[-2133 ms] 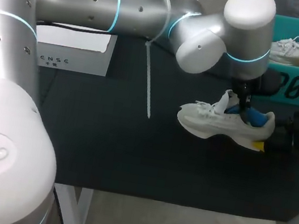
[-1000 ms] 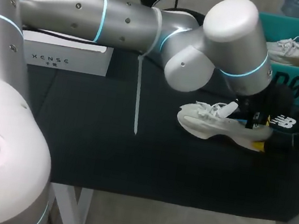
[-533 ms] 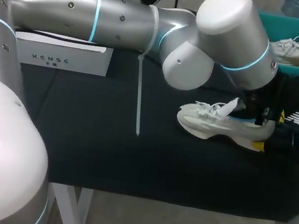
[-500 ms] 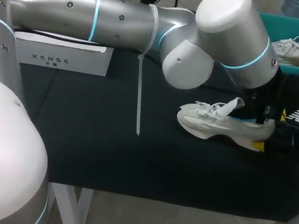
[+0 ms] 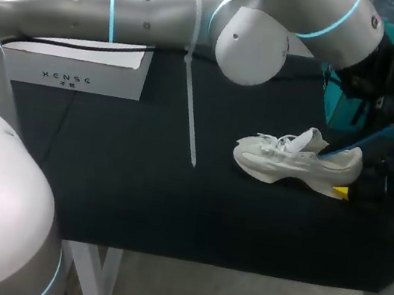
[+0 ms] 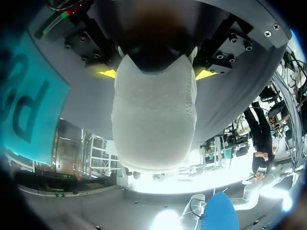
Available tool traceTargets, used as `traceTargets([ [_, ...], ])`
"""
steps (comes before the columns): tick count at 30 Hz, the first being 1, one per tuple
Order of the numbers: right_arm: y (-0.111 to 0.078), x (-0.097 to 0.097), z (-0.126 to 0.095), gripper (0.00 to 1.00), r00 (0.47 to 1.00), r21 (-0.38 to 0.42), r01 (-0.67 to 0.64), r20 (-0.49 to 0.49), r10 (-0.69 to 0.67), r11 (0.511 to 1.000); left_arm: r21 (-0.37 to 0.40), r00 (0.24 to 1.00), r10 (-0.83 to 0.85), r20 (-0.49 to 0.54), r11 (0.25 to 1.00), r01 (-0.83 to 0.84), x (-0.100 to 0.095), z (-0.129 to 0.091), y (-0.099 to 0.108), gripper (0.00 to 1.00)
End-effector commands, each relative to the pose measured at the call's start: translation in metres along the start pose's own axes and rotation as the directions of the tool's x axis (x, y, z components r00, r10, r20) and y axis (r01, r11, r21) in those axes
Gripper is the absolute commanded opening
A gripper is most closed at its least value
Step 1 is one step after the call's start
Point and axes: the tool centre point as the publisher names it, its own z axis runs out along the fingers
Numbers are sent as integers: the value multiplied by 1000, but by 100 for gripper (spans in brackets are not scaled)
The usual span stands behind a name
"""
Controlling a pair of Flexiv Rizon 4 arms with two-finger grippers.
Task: Take the shoe out of the shoebox, open the shoe tongue, remove and reinsert the insole, then place the shoe into the shoebox
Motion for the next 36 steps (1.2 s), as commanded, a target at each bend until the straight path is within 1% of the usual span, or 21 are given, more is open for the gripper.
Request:
traceTargets([
  [1,-11,2,8,0,1000,3,-2,2,2,1000,75,993,-43,-113,996,52,-14,-39,-7,0],
  [3,-11,2,8,0,1000,3,-2,2,2,1000,110,984,-58,-169,991,78,-17,-53,-11,0],
  [4,-11,2,8,0,1000,3,-2,2,2,1000,119,982,-62,-181,989,84,-18,-60,-12,0],
  [5,-11,2,8,0,1000,3,-2,2,2,1000,139,973,-73,-217,985,105,-20,-66,-13,0],
  [7,-11,2,8,0,1000,3,-2,2,2,1000,155,964,-82,-252,980,124,-22,-77,-13,0],
  [8,-11,2,8,0,1000,3,-2,2,2,1000,173,949,-96,-300,973,153,-23,-83,-11,0],
  [10,-11,2,8,0,1000,3,-2,2,2,1000,180,937,-108,-331,968,175,-26,-93,-7,0],
  [11,-11,2,8,0,1000,3,-2,2,2,1000,190,915,-131,-382,958,217,-27,-98,-3,0],
  [13,-11,2,8,0,1000,3,-2,2,2,1000,188,911,-138,-389,956,226,-29,-108,5,0],
  [14,-11,2,8,0,1000,3,-2,2,2,1000,195,898,-151,-413,949,249,-30,-112,10,0],
  [16,-11,2,8,0,1000,3,-2,2,2,1000,177,904,-167,-394,951,253,-32,-119,23,0],
  [18,-11,2,8,0,1000,3,-2,2,2,1000,162,886,-213,-412,940,301,-34,-124,38,0],
  [19,-11,2,8,0,1000,3,-2,2,2,1000,151,890,-225,-396,940,305,-35,-126,46,0],
  [25,-11,2,8,0,1000,3,-2,2,2,1000,119,824,-354,-442,887,445,-38,-138,99,0],
  [28,-11,2,8,0,1000,3,-2,2,2,1000,129,771,-399,-497,845,520,-36,-147,119,0],
  [30,-11,2,8,0,1000,3,-2,2,2,1000,139,722,-420,-550,806,575,-33,-151,131,0],
  [31,-11,2,8,0,1000,3,-2,2,2,1000,139,710,-428,-560,796,589,-32,-153,136,0],
  [34,-11,2,8,0,1000,3,-2,2,2,1000,154,636,-436,-637,736,659,-26,-156,147,0],
  [36,-11,2,8,0,1000,3,-2,2,2,1000,168,602,-432,-671,703,691,-22,-159,154,0],
])
